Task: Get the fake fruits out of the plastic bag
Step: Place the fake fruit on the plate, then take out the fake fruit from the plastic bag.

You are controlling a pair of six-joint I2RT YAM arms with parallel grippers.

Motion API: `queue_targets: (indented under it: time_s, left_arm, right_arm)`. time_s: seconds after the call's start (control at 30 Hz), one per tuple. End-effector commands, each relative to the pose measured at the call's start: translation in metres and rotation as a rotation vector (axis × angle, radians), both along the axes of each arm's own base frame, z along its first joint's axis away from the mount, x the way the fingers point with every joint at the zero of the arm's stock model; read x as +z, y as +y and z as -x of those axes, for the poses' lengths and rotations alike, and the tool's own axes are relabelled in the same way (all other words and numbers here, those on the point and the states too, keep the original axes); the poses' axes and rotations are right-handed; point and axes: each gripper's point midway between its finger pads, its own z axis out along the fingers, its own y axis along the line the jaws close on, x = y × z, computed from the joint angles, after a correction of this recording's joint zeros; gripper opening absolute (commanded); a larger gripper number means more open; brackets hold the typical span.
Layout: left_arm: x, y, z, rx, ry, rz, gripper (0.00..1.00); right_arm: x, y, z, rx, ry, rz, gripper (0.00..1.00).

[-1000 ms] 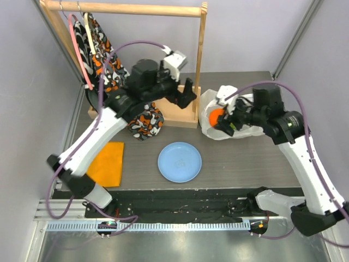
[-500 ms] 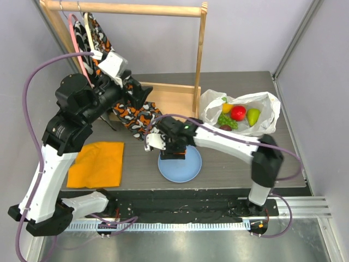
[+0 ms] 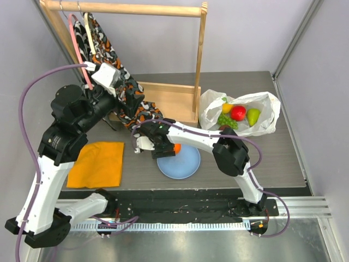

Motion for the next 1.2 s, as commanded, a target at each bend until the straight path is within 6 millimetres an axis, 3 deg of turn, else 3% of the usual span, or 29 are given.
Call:
queue_targets:
  time_s: [0.0,0.17,0.27,0.3,0.37,0.47,0.5,0.57,0.6,0.7,0.73,0.8,0.83,0.87,0.97,1.13,1.17]
  left_arm:
    - [0.004,-0.002,-0.002,-0.01,-0.014,0.018,0.9]
    - [0.003,-0.008,-0.007,-0.029,0.005,0.038,0.9]
    - [0.004,-0.01,-0.008,-0.038,0.011,0.048,0.9]
    - [0.004,-0.011,-0.008,-0.042,0.015,0.053,0.9]
    - [0.004,-0.013,-0.009,-0.053,0.016,0.052,0.9]
    - [0.006,-0.016,-0.01,-0.067,0.015,0.052,0.9]
    - [0.008,-0.019,-0.011,-0.072,0.03,0.076,0.9]
    - [0.009,-0.022,-0.014,-0.077,0.035,0.085,0.89]
    - [0.015,-0.024,-0.014,-0.087,0.024,0.092,0.89]
    - [0.017,-0.03,-0.019,-0.103,0.033,0.105,0.89]
    - [0.016,-0.032,-0.023,-0.104,0.042,0.106,0.89]
    - [0.019,-0.035,-0.025,-0.114,0.04,0.115,0.89]
    - [0.016,-0.039,-0.028,-0.124,0.053,0.113,0.89]
    - [0.015,-0.04,-0.029,-0.128,0.056,0.114,0.88]
    - [0.011,-0.048,-0.033,-0.155,0.074,0.111,0.88]
    - [0.004,-0.06,-0.04,-0.196,0.108,0.115,0.87]
    - [0.004,-0.063,-0.043,-0.204,0.115,0.119,0.87]
  right_arm:
    - [0.014,0.009,0.009,0.045,0.033,-0.022,0.3]
    - [0.016,0.016,0.018,0.052,0.078,-0.04,0.36]
    - [0.018,0.023,0.014,0.033,0.053,-0.068,0.66]
    - [0.023,0.026,0.01,0.022,0.043,-0.09,0.99]
    - [0.033,0.03,0.013,0.012,0.056,-0.12,1.0]
    - [0.068,0.031,0.017,-0.014,0.066,-0.183,1.0]
    - [0.091,0.033,0.017,-0.016,0.06,-0.235,1.0]
    - [0.116,0.021,0.02,-0.055,0.082,-0.258,1.0]
    - [0.14,0.024,0.022,-0.059,0.101,-0.334,1.0]
    - [0.196,-0.003,0.026,-0.126,0.143,-0.464,1.0]
    - [0.222,-0.028,0.023,-0.171,0.125,-0.515,1.0]
    - [0.226,-0.057,0.029,-0.214,0.165,-0.542,1.0]
    - [0.248,-0.076,0.039,-0.209,0.159,-0.614,1.0]
    - [0.235,-0.103,0.035,-0.272,0.169,-0.593,0.98]
    - [0.238,-0.153,0.037,-0.33,0.087,-0.606,0.91]
    - [0.228,-0.195,0.036,-0.414,0.019,-0.596,0.77]
    - [0.216,-0.201,0.037,-0.43,0.037,-0.571,0.72]
